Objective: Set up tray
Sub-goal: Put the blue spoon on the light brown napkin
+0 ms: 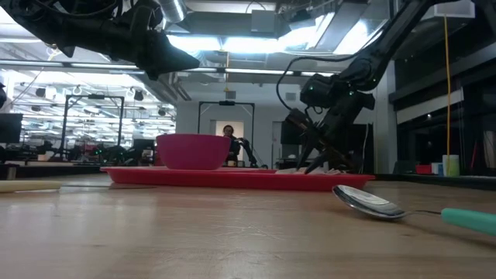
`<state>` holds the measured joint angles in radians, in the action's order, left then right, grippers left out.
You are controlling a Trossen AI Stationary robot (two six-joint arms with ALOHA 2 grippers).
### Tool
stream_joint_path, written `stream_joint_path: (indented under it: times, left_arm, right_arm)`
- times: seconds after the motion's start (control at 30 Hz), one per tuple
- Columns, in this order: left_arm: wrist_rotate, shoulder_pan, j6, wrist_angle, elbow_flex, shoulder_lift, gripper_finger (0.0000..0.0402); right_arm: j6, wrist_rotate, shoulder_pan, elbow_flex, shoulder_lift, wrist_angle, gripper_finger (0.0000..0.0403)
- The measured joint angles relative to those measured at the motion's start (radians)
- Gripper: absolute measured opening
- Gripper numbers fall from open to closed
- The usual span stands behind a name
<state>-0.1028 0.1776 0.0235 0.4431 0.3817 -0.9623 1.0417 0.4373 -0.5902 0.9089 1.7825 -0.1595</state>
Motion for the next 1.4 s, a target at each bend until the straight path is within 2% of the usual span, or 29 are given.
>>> stream_joint_path:
  times: [0.23, 0.47, 0.67, 0.77, 0.83, 1.0, 1.1, 1.2, 1.4]
  left_arm:
    - [0.000, 0.000, -0.001, 0.000, 0.000, 0.000, 0.0010]
    - [0.000, 0.000, 0.000, 0.000, 0.000, 0.000, 0.0007]
    - [0.001, 0.000, 0.002, 0.000, 0.000, 0.000, 0.0008]
    - [0.018, 0.000, 0.054, 0.001, 0.000, 0.000, 0.0011]
    - [0.020, 0.000, 0.068, 0.001, 0.000, 0.000, 0.0011]
    - [0.016, 0.000, 0.068, 0.002, 0.000, 0.000, 0.0008]
    - [0.016, 0.000, 0.068, 0.002, 0.000, 0.000, 0.0007]
    - [0.016, 0.000, 0.068, 0.002, 0.000, 0.000, 0.0008]
    - [0.008, 0.003, 0.017, 0.003, 0.000, 0.000, 0.0010]
  right_arm:
    - [-0.080, -0.036, -0.015, 0.000, -0.098, -0.064, 0.0080]
    - [-0.280, -0.254, -0.005, 0.000, -0.285, -0.292, 0.0080]
    - [-0.472, -0.451, 0.094, 0.000, -0.423, -0.319, 0.0080]
    - [-0.567, -0.535, 0.163, -0.003, -0.468, -0.286, 0.0080]
    - [-0.634, -0.579, 0.210, -0.043, -0.492, -0.183, 0.0080]
    - [-0.725, -0.492, 0.265, -0.222, -0.527, 0.129, 0.0080]
    - [-0.709, -0.493, 0.294, -0.310, -0.549, 0.253, 0.0080]
    - [-0.772, -0.491, 0.347, -0.362, -0.558, 0.381, 0.0076]
    - [-0.845, -0.497, 0.462, -0.373, -0.554, 0.421, 0.0041]
